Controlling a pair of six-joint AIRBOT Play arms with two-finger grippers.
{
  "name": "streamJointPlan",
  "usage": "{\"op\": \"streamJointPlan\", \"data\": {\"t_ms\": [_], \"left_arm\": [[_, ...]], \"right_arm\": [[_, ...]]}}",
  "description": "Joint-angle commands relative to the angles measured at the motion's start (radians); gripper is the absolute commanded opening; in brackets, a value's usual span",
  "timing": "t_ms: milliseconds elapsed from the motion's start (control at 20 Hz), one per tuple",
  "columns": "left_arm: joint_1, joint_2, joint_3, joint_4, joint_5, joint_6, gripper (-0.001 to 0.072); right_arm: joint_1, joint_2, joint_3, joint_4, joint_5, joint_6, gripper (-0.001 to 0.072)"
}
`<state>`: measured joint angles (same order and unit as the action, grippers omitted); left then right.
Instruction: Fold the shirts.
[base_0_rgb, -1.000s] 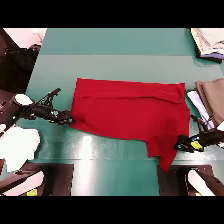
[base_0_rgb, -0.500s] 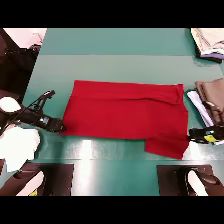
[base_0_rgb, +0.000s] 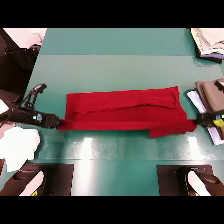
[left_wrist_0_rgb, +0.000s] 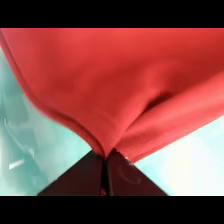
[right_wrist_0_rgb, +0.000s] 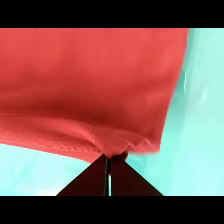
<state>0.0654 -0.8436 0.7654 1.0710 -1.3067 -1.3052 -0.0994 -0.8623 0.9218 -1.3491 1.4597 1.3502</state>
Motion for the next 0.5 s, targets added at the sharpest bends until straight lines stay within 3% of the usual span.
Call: {"op": "streamJointPlan", "data": {"t_ms": [0, 450], "left_arm": [[0.001, -0.134, 0.082, -0.009, 0.152, -0.004, 0.0025], [0.001, -0.488, 0.262, -0.013, 0.391, -0.004, 0.0026]], "right_arm": [[0.045, -0.192, 0.140, 0.021, -0.105, -0.018, 0.0016], [0.077, -0.607, 0.481, 0.126, -0.195, -0.013, 0.0017]]}}
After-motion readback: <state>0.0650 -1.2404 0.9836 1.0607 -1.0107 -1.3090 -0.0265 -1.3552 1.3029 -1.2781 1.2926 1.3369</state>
